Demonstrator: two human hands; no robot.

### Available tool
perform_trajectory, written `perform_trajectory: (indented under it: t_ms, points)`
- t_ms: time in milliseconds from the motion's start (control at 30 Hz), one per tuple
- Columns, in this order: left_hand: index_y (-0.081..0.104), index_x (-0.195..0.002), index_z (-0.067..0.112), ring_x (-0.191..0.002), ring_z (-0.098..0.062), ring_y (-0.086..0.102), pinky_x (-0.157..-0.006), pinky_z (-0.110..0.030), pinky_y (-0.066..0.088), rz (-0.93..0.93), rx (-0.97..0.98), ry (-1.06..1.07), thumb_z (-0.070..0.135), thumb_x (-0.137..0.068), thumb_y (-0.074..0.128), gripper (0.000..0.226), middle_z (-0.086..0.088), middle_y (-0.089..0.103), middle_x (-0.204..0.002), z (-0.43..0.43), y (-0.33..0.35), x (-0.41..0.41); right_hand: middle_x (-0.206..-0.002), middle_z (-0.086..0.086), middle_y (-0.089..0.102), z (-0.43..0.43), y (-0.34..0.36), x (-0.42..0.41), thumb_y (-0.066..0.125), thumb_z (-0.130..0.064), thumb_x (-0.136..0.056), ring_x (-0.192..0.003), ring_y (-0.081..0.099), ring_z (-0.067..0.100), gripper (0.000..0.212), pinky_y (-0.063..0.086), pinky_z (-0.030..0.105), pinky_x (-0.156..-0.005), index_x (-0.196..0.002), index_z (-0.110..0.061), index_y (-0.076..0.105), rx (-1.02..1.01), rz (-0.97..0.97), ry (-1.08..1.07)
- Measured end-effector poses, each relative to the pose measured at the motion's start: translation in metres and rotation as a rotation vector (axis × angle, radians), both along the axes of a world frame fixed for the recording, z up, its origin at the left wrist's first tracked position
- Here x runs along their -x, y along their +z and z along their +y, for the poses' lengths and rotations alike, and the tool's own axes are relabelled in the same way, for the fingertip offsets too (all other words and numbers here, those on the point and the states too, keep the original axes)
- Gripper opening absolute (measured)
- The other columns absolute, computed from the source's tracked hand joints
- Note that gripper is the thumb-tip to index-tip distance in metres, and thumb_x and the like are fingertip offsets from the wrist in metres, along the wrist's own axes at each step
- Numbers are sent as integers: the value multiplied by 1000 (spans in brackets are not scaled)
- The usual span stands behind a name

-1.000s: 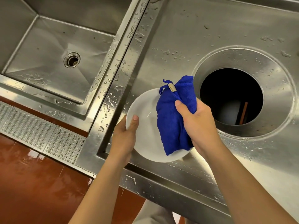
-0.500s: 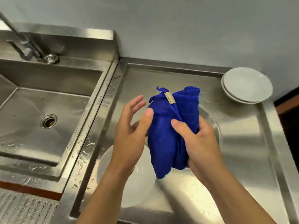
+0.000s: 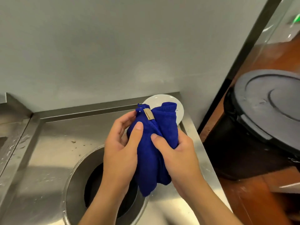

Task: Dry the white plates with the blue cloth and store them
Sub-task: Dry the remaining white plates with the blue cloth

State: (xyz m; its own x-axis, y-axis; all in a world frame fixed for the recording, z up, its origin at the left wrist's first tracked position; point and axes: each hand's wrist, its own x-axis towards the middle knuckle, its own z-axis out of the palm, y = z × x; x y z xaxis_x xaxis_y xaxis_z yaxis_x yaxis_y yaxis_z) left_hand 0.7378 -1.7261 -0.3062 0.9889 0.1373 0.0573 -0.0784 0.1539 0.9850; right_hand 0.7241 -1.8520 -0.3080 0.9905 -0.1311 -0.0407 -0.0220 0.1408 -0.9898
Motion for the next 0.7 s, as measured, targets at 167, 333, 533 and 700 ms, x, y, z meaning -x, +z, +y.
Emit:
perform_trajectory:
  t_ms: [167, 333, 533, 700]
  points:
    - [72, -119, 35, -108, 5, 73, -78, -9, 57, 31, -86, -31, 19, -102, 63, 25, 22, 78, -116, -43, -29, -52, -85, -17, 77, -44, -33, -48, 71, -21, -95, -81, 74, 3, 27, 58, 17, -62, -90, -47, 71, 33, 11, -46]
    - [70, -109, 43, -92, 16, 68, -68, -6, 53, 44, -372, -53, 27, -111, 50, 25, 35, 75, -98, -48, -68, -115, -80, -14, 75, -57, -75, -98, 70, -24, -96, -70, 71, 2, 23, 54, 14, -57, -86, -45, 68, 47, 37, -88]
    - [62, -134, 33, -121, -21, 62, -100, -37, 53, 158, -780, 78, 32, -103, 65, 31, 6, 62, -137, -28, -140, -182, -82, -18, 77, -56, -126, -152, 69, -28, -96, -71, 73, 0, 14, 51, 11, -53, -88, -38, 71, 26, 82, -165]
    - [50, -147, 22, -122, -22, 61, -98, -39, 56, 282, -879, 60, 38, -90, 82, 68, -3, 59, -139, -17, -175, -209, -84, -14, 78, -57, -156, -174, 67, -27, -97, -74, 74, 4, 16, 59, 21, -60, -88, -40, 72, 46, 111, -206]
